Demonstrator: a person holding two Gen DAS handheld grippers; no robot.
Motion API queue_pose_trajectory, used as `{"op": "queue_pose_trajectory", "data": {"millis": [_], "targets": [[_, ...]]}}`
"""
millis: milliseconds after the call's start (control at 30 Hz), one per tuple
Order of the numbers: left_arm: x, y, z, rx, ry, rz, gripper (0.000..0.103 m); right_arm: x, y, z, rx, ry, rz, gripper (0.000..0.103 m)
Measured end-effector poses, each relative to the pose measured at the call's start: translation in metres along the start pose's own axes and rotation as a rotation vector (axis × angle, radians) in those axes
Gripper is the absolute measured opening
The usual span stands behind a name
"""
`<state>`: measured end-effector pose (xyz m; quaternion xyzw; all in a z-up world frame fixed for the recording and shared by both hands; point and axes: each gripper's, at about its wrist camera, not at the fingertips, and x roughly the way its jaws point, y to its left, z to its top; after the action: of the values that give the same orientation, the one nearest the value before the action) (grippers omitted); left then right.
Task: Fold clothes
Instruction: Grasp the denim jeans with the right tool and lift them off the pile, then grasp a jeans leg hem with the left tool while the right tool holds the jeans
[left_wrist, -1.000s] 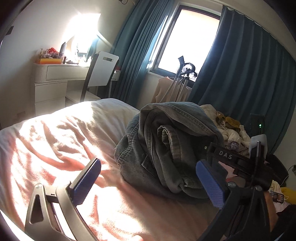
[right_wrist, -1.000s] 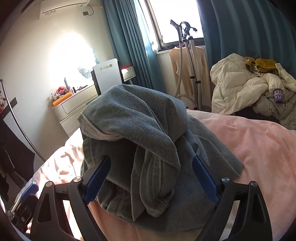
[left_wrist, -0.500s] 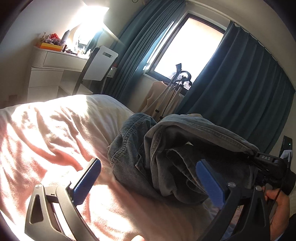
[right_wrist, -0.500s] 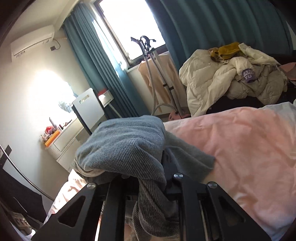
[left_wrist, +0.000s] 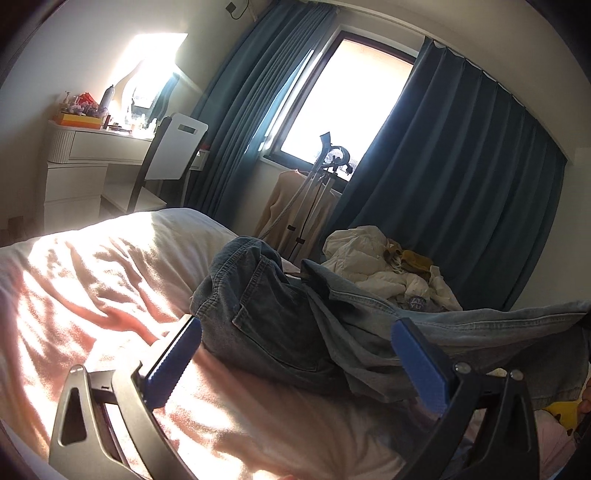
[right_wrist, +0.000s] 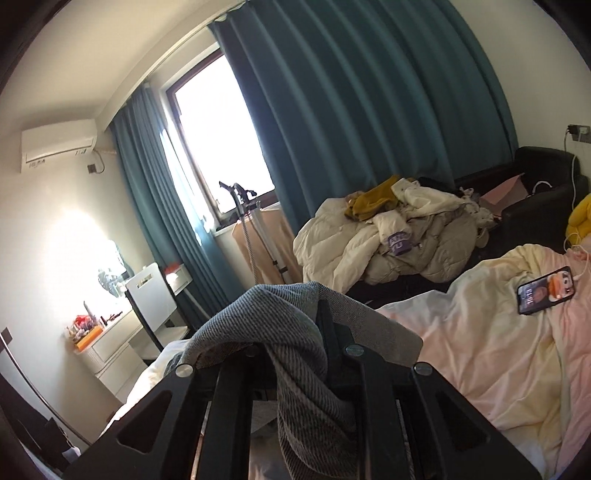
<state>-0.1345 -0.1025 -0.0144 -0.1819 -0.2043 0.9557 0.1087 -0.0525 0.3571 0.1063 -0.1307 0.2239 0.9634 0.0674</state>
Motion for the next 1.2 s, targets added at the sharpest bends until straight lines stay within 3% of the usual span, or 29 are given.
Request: {"op": "queue_pose_trajectory", "data": {"millis": [200,333,500,567,700,900,967,1200], "targets": [[-0.011,-0.013,-0.005,0.019,0.029,-0.006,0.103,-0.054,-0.075,0.037,0.071,-0.107,-0.112,0.012],[-0.009,-0.020,-0.010,0.033,0.066,-0.015,0.103,-0.069,-0.133,0.033,0.131,-0.119,-0.205,0.012],[0.000,-0.024,-0.014,0.041,0.109,0.005,0.103,-0.041,-0.207,-0.016,0.209,0.056,-0.339,0.012],[0.005,-0.026,-0.016,0.041,0.127,0.008,0.103,-0.026,-0.236,-0.038,0.283,0.165,-0.364,0.012],[0.015,-0.022,-0.020,0.017,0.170,0.003,0.103,-0.005,-0.242,-0.052,0.224,0.270,-0.435,0.013],[0.037,0.003,-0.022,-0.114,0.259,-0.023,0.103,-0.014,-0.214,-0.050,0.111,0.255,-0.464,0.027],[0.051,0.011,-0.019,-0.149,0.290,-0.025,0.103,-0.024,-0.212,-0.049,0.136,0.238,-0.456,0.044],[0.105,0.040,-0.015,-0.255,0.356,0.003,0.103,-0.043,-0.207,-0.047,0.198,0.164,-0.416,0.050]]}}
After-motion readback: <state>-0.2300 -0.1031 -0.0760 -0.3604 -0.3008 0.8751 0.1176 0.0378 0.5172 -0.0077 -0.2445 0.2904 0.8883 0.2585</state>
